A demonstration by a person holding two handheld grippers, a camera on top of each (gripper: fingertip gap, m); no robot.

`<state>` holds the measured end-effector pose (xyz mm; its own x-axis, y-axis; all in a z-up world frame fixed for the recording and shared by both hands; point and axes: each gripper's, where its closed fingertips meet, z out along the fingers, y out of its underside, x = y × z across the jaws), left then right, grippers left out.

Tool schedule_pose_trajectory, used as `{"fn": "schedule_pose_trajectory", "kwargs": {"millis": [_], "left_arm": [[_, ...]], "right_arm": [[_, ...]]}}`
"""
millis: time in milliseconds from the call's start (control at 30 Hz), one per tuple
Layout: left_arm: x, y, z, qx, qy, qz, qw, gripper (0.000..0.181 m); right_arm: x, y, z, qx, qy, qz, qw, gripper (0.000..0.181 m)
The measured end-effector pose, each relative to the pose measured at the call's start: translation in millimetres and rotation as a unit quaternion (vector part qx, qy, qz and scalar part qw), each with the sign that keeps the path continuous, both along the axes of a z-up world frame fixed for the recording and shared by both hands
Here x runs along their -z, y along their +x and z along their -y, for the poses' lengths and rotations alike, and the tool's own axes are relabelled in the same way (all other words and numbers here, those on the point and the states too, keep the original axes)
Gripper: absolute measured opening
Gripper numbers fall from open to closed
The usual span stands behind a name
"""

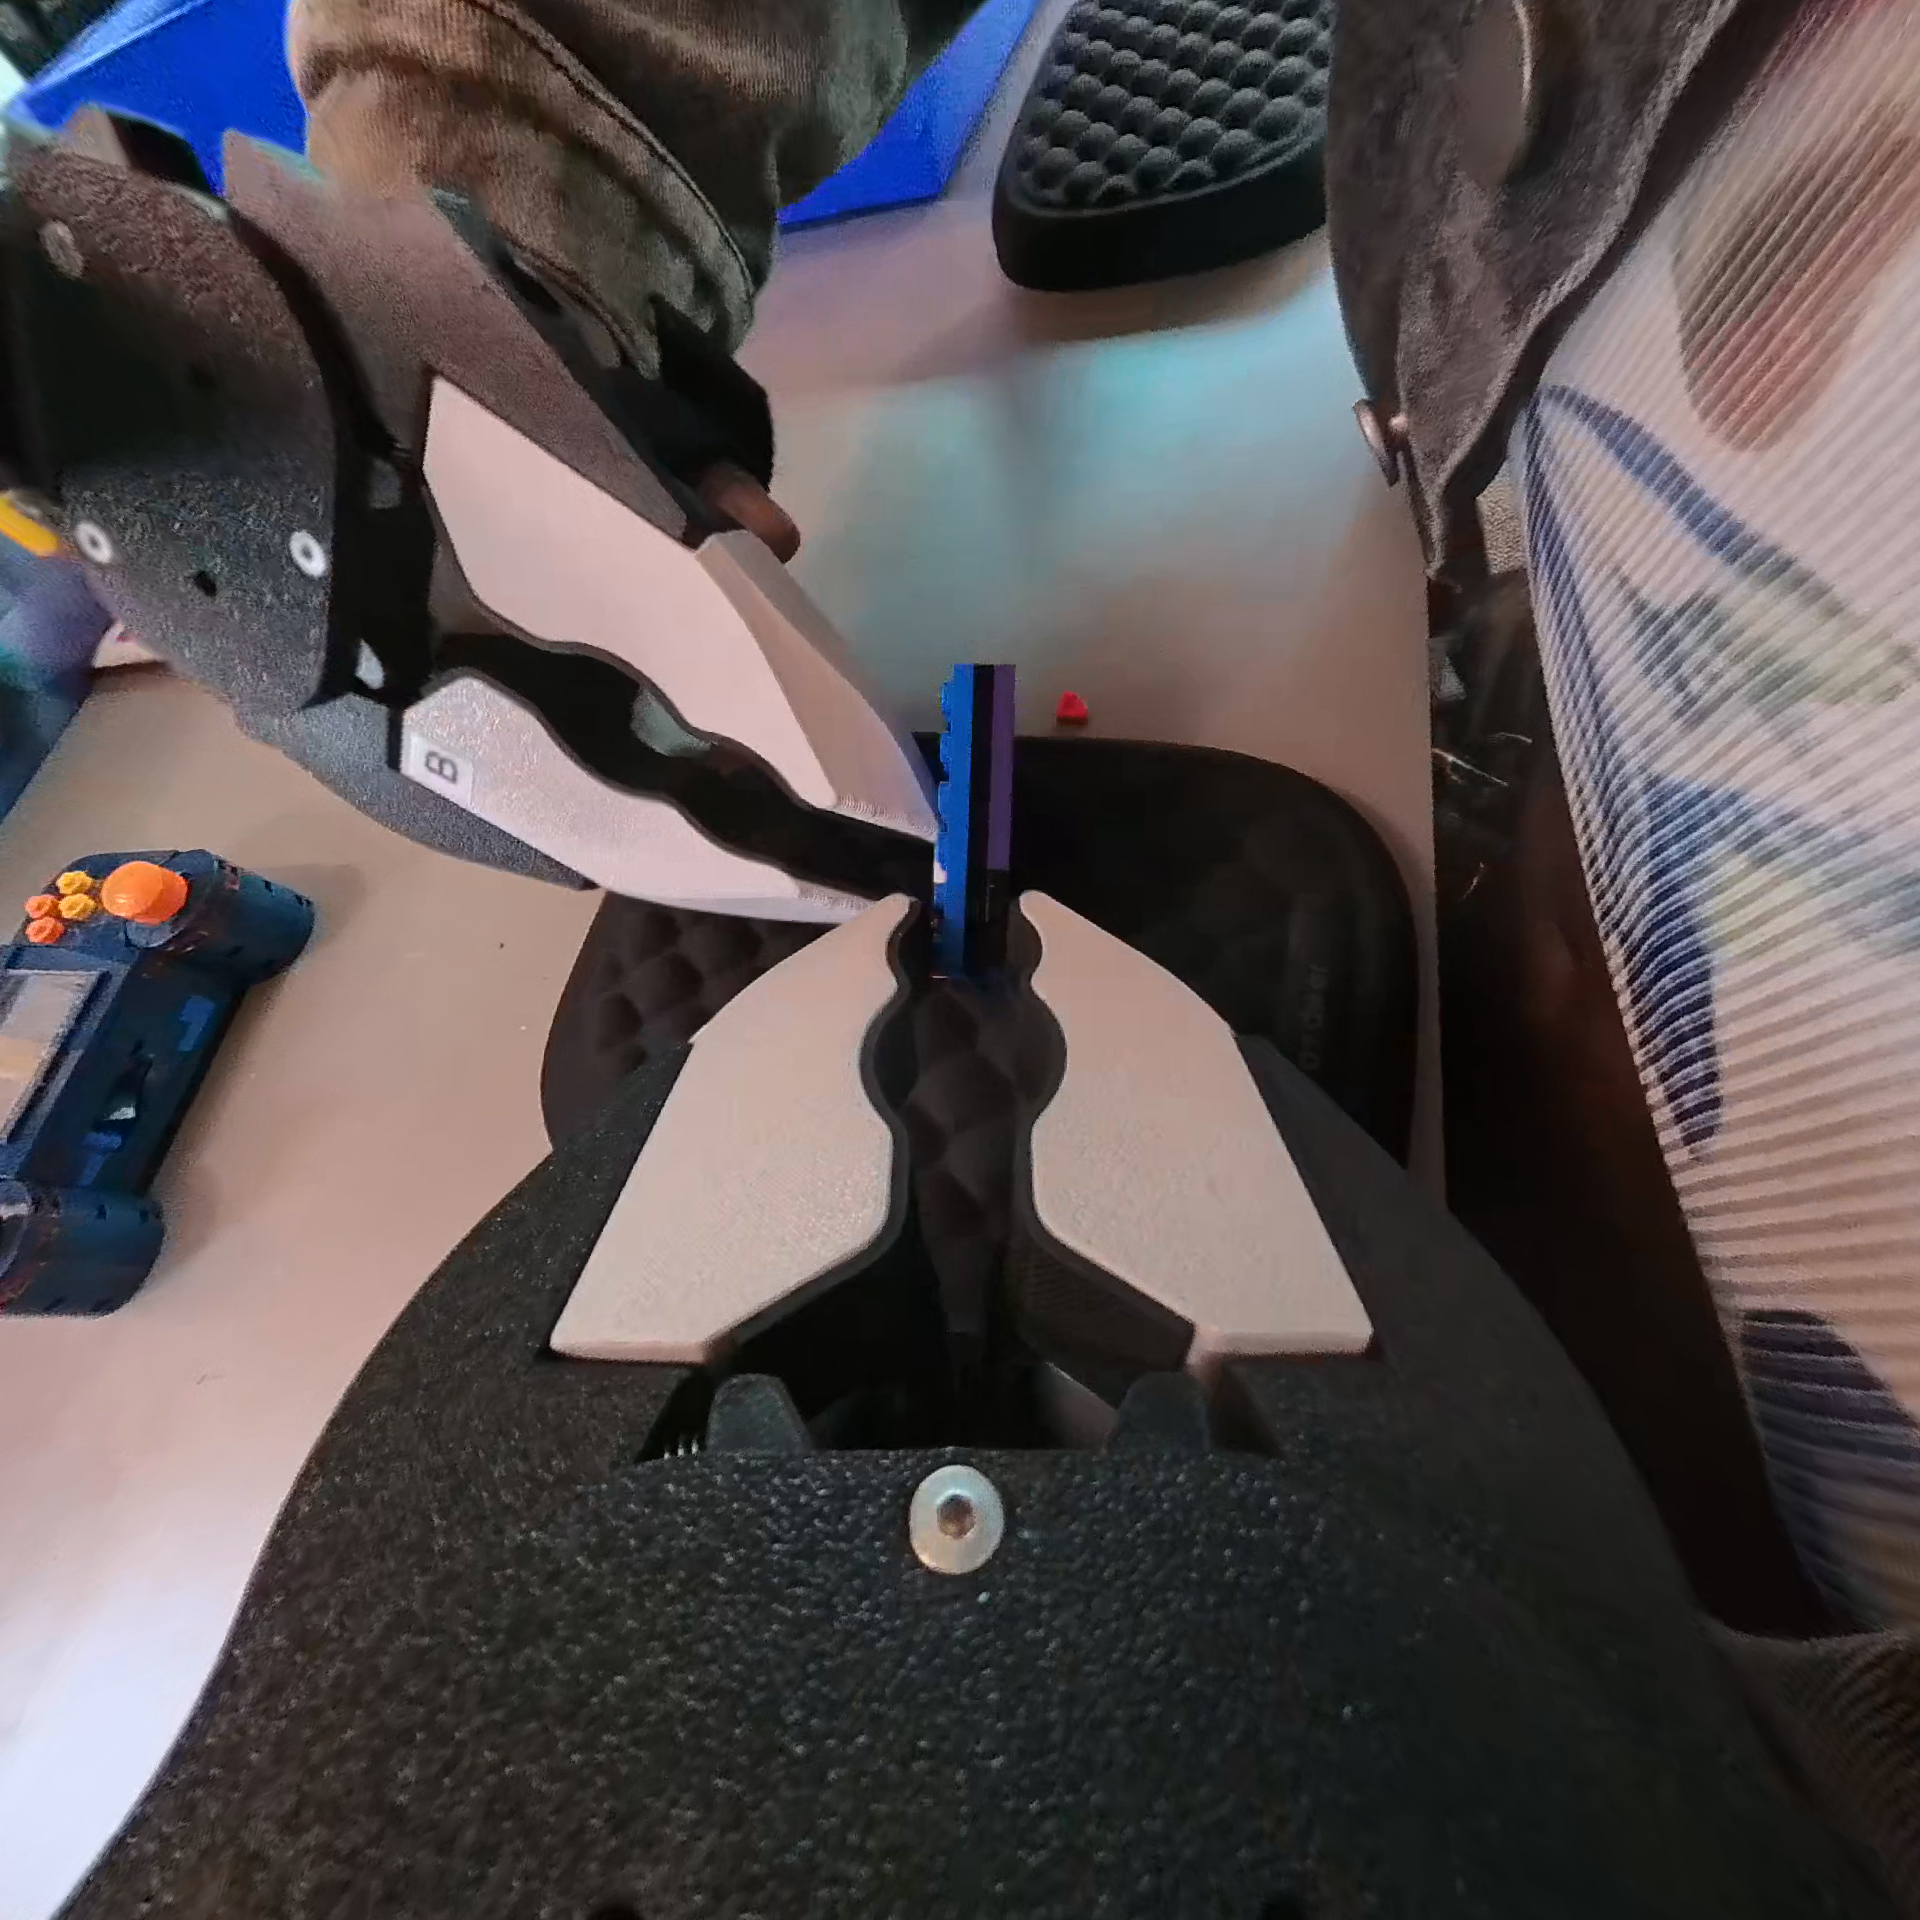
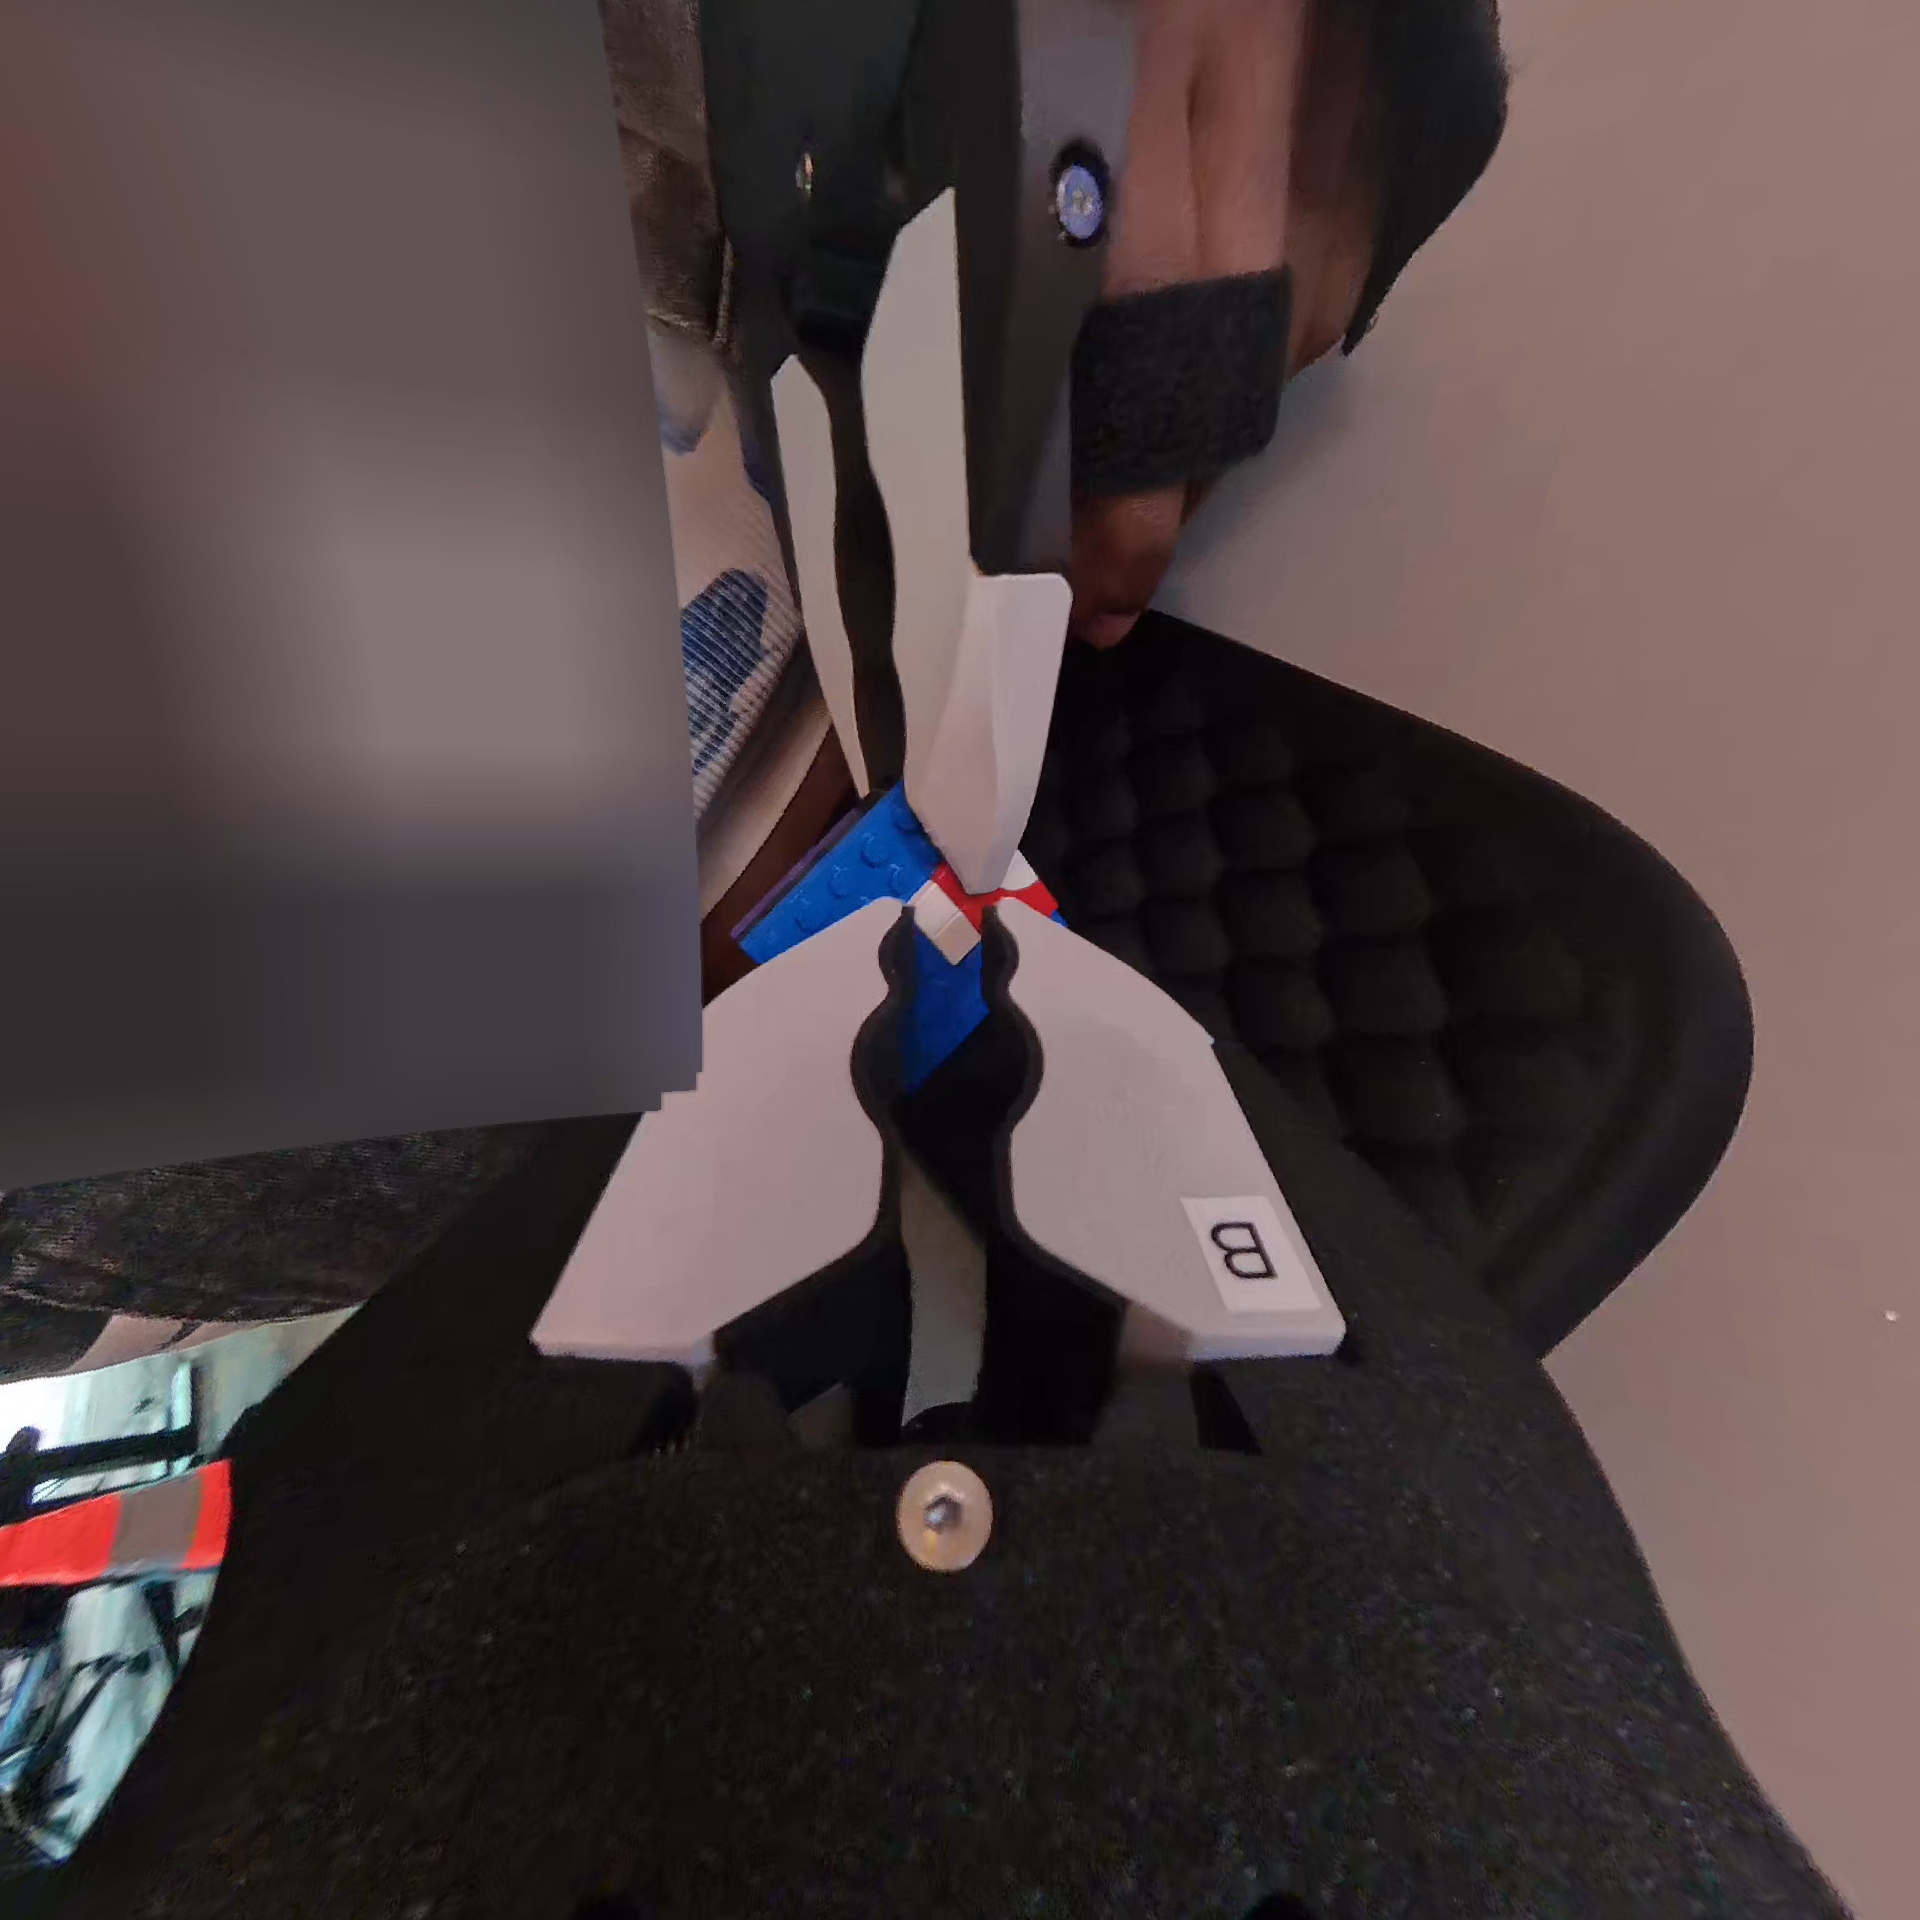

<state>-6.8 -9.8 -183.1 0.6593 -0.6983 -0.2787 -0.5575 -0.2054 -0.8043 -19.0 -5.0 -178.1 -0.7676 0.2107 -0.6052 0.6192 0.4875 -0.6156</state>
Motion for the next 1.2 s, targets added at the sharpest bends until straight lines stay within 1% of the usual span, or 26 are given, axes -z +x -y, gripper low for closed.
{"fn": "schedule_pose_trajectory", "kwargs": {"millis": [100,233,400,533,600,633,667,767,967,1100,1200], "left_arm": [[-0.9,0.5,-0.3,-0.010,-0.005,0.003,1.000,0.014],[-1.3,1.2,-1.8,-0.025,-0.017,-0.006,1.000,0.014],[-1.0,0.7,-4.5,-0.051,-0.044,-0.012,0.998,0.014],[-1.3,-0.4,-6.4,-0.061,-0.059,-0.013,0.996,0.014],[-1.3,-1.0,-6.8,-0.060,-0.057,-0.017,0.996,0.014],[-1.3,-1.4,-7.2,-0.060,-0.057,-0.018,0.996,0.014],[-1.3,-1.4,-7.6,-0.060,-0.058,-0.014,0.996,0.014],[-0.5,-1.9,-8.2,-0.056,-0.055,-0.015,0.997,0.014],[-0.8,-4.2,-9.9,-0.059,-0.052,-0.014,0.997,0.014],[-0.9,-4.7,-10.7,-0.057,-0.044,-0.023,0.997,0.013],[-0.5,-5.2,-10.7,-0.057,-0.040,-0.022,0.997,0.014]], "right_arm": [[1.1,0.8,-1.1,-0.008,0.016,0.045,0.999,0.013],[4.2,0.6,-4.7,-0.026,0.057,0.087,0.994,0.022],[9.1,-0.2,-11.0,-0.020,0.098,0.152,0.983,0.032],[8.8,0.1,-13.5,-0.013,0.109,0.197,0.974,0.031],[1.9,-1.5,-9.5,0.001,0.075,0.230,0.970,0.035],[2.1,-1.3,-10.0,0.003,0.075,0.240,0.968,0.037],[6.2,0.3,-12.4,-0.001,0.089,0.236,0.968,0.038],[7.3,1.1,-10.5,-0.004,0.086,0.237,0.968,0.035],[6.5,1.2,-9.9,-0.011,0.060,0.271,0.961,0.033],[7.4,-0.1,-10.9,-0.008,0.039,0.295,0.955,0.028],[8.6,3.3,-10.2,-0.025,0.048,0.279,0.959,0.028]]}}
